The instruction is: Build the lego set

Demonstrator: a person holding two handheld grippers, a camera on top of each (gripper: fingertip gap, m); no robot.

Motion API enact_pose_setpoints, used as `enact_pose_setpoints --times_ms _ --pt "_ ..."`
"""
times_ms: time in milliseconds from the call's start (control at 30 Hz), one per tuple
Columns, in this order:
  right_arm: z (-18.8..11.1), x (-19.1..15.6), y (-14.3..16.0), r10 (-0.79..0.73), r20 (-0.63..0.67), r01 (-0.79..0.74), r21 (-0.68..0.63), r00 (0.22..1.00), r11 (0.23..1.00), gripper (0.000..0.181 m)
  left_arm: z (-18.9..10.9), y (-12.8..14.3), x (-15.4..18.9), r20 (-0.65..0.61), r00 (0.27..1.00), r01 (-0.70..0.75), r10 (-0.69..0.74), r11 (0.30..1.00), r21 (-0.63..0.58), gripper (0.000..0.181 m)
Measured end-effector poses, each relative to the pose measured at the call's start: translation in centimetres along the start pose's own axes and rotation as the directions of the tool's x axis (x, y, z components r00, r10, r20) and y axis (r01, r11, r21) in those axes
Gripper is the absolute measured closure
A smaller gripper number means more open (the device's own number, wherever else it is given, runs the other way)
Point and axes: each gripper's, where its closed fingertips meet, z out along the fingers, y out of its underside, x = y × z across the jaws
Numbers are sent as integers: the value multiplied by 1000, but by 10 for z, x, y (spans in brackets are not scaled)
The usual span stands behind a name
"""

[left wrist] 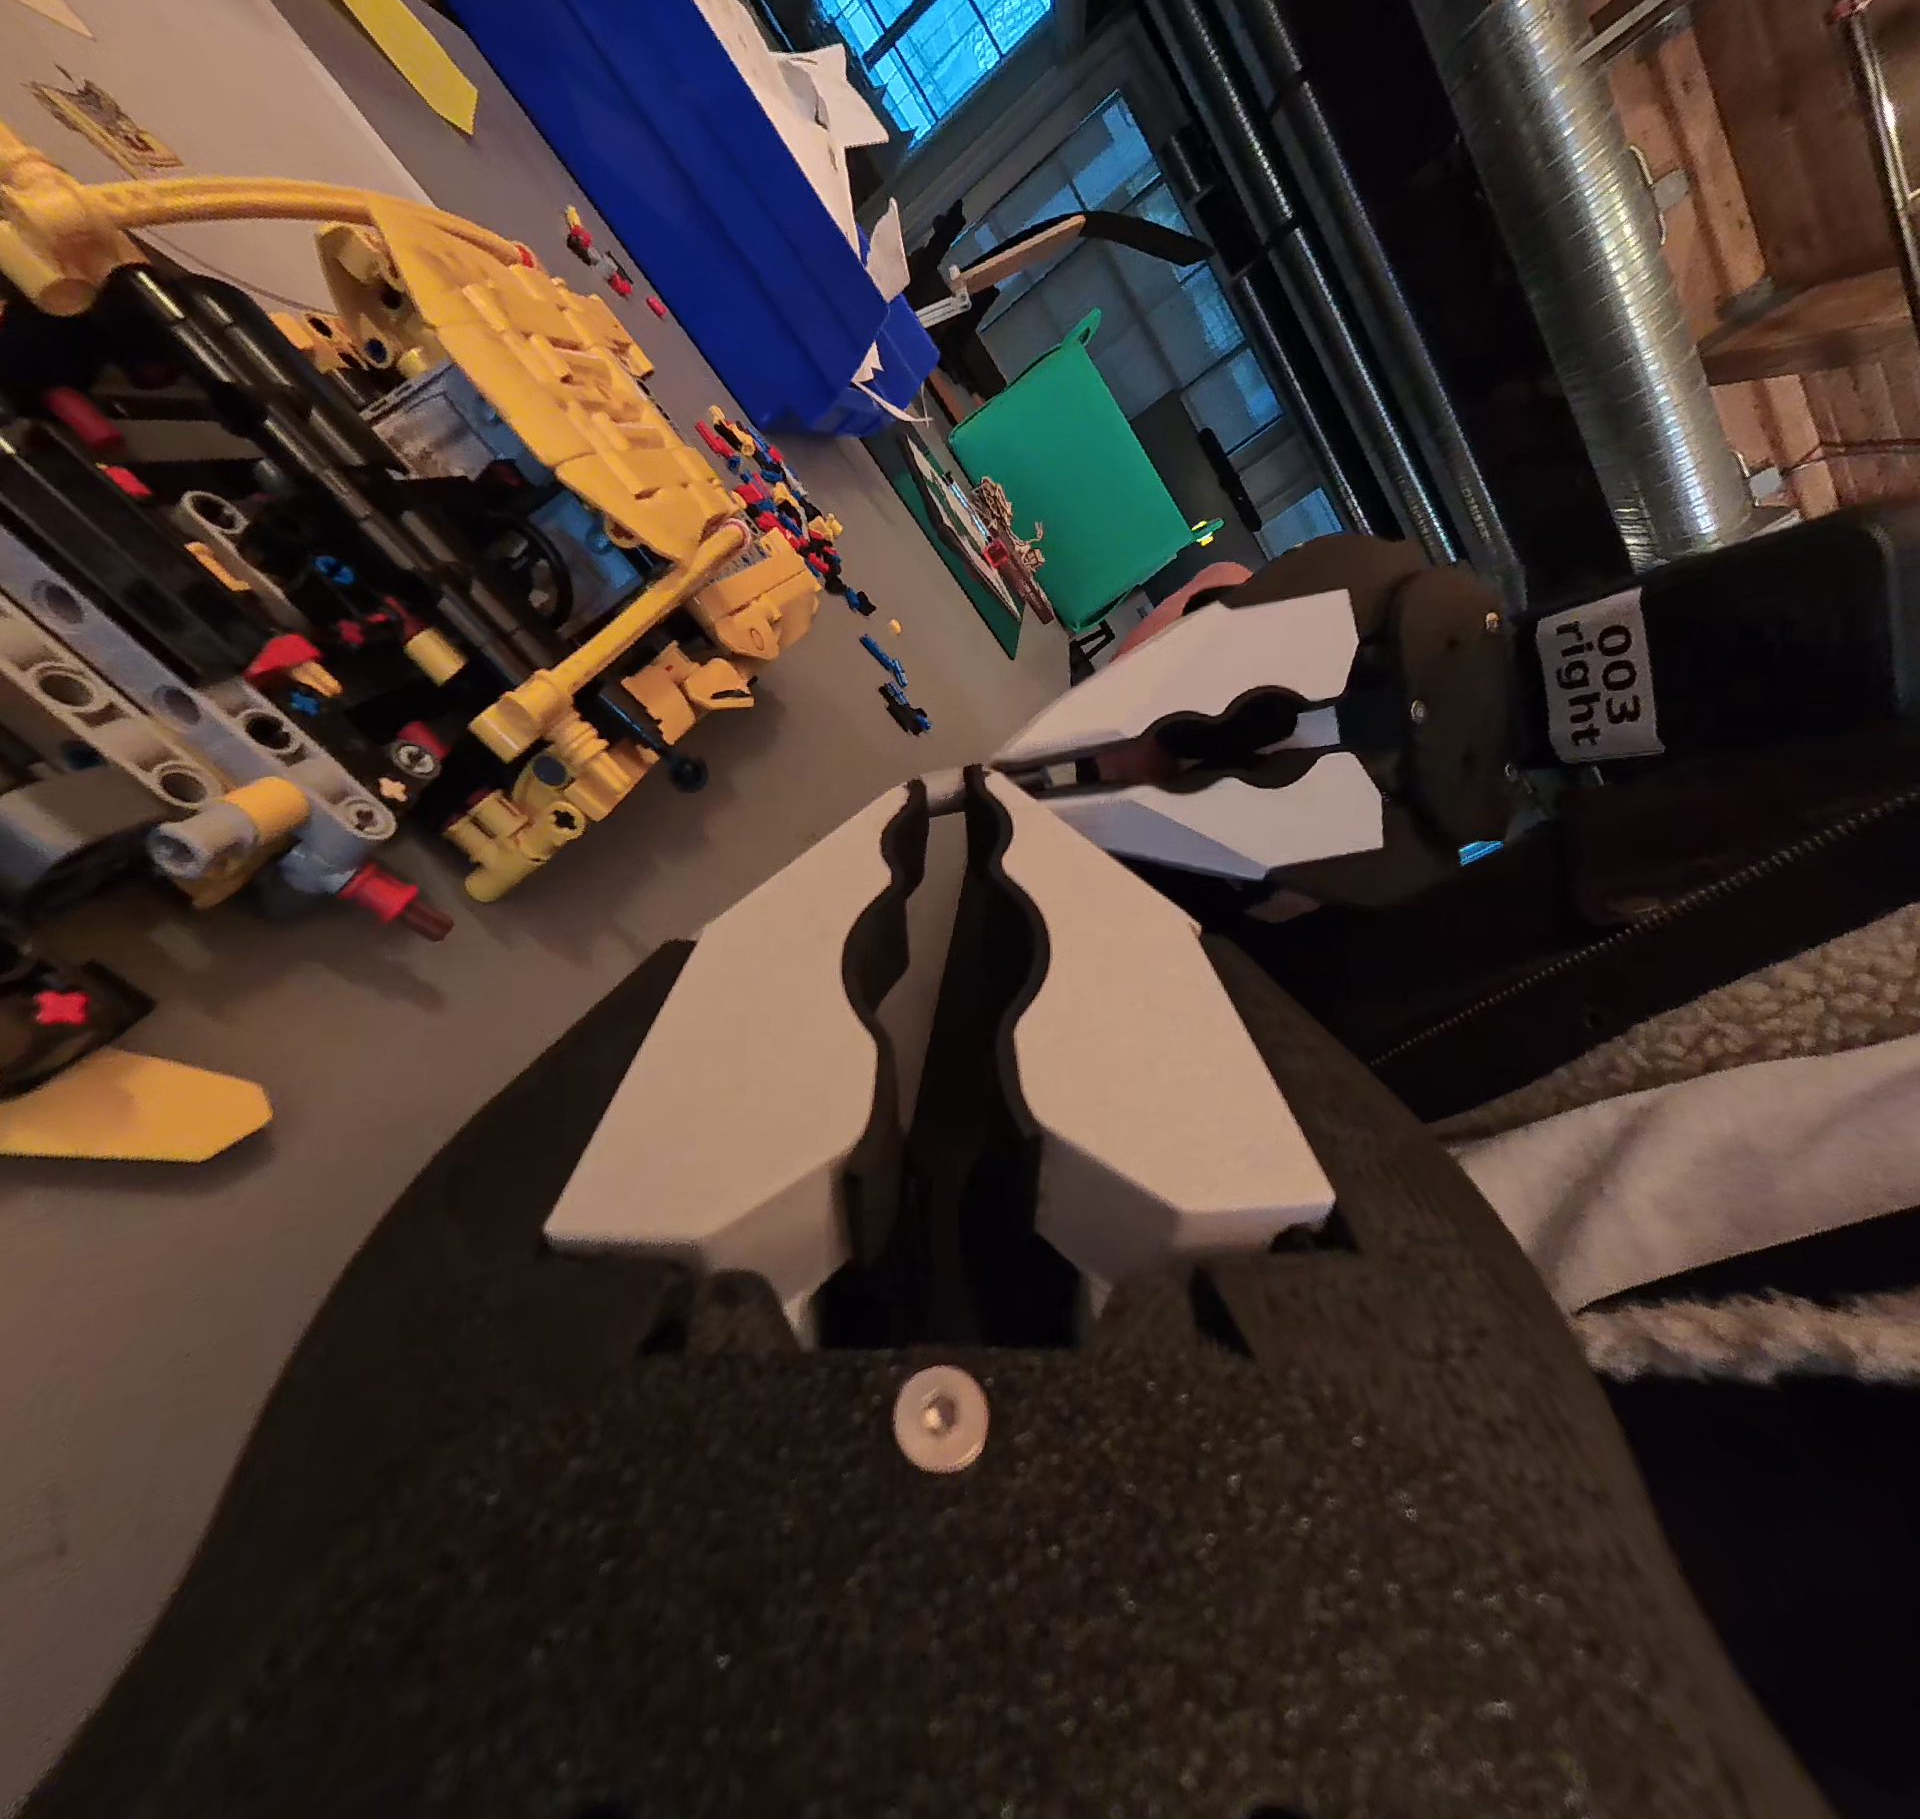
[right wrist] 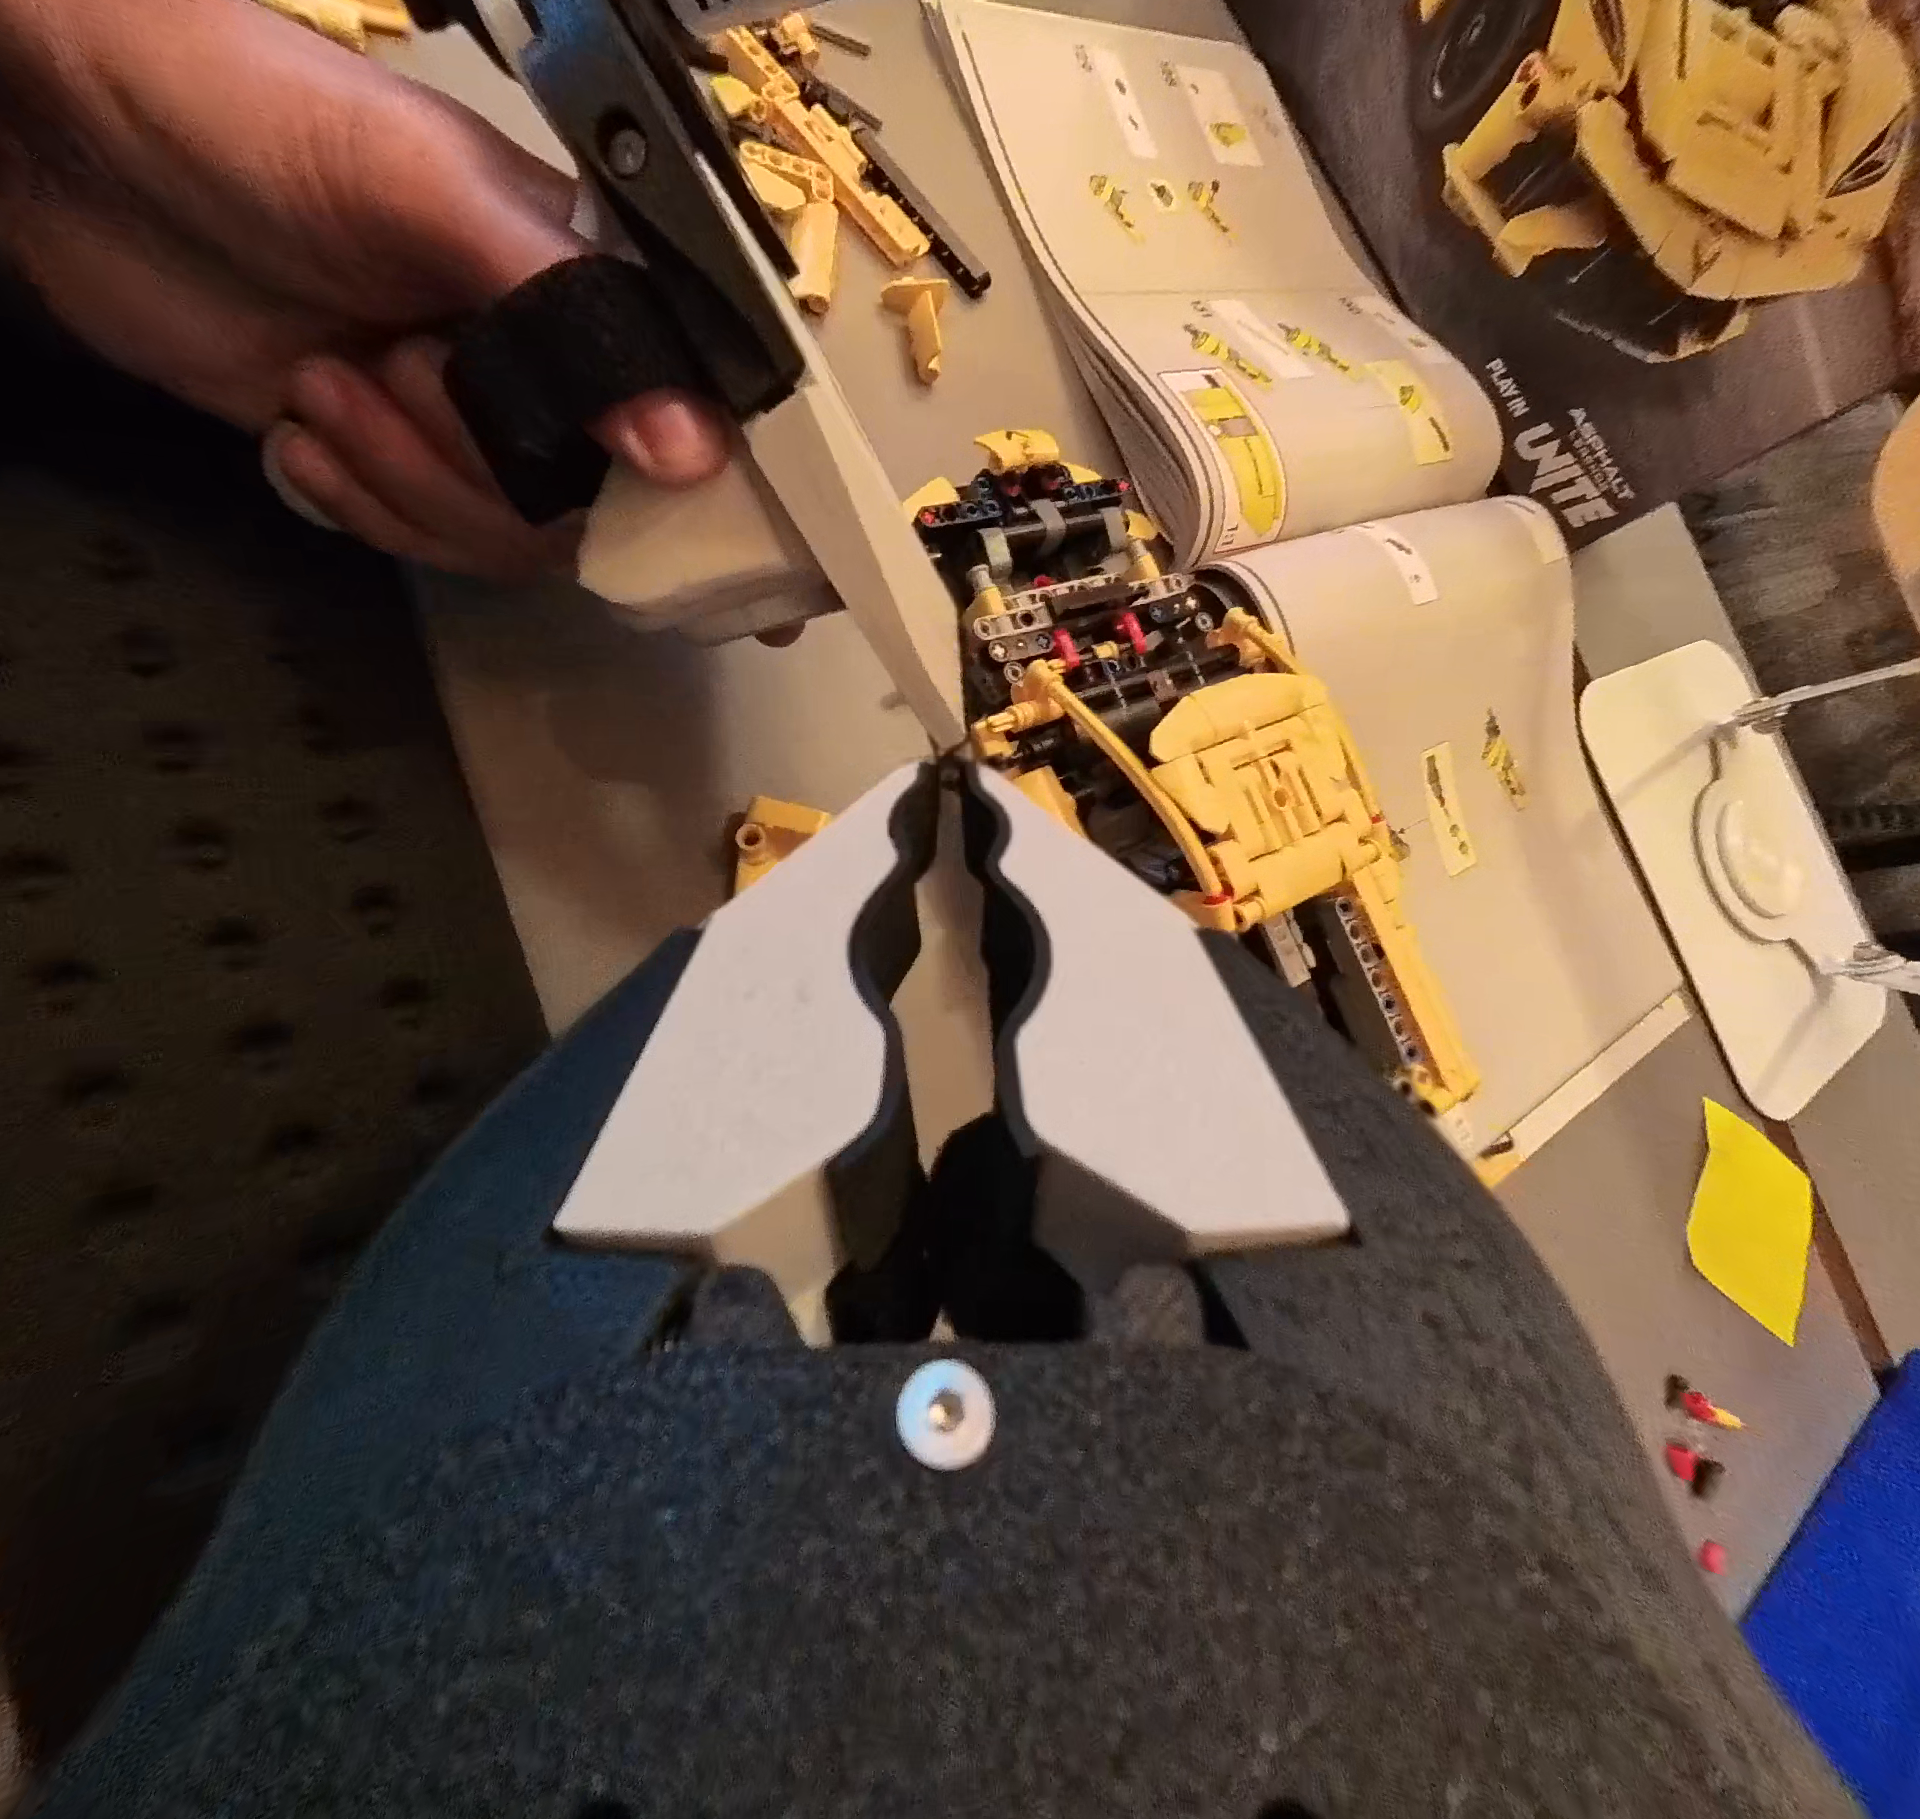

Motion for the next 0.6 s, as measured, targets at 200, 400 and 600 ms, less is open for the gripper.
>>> enact_pose_setpoints --times_ms 200,400,600 --pt "2 0 3 7 13 -7 -10 1000 1000 178 1 1 -1 10 1000 -9 9 1000 -8 175" --pt "4 1 2 -21 -3 21 -28 1000 999 178 -1 0 -3 20 1000 -5 5 1000 5 175" --pt "2 -2 3 -180 -24 179 -61 983 982 178 0 2 1 24 998 -55 56 998 -9 175"
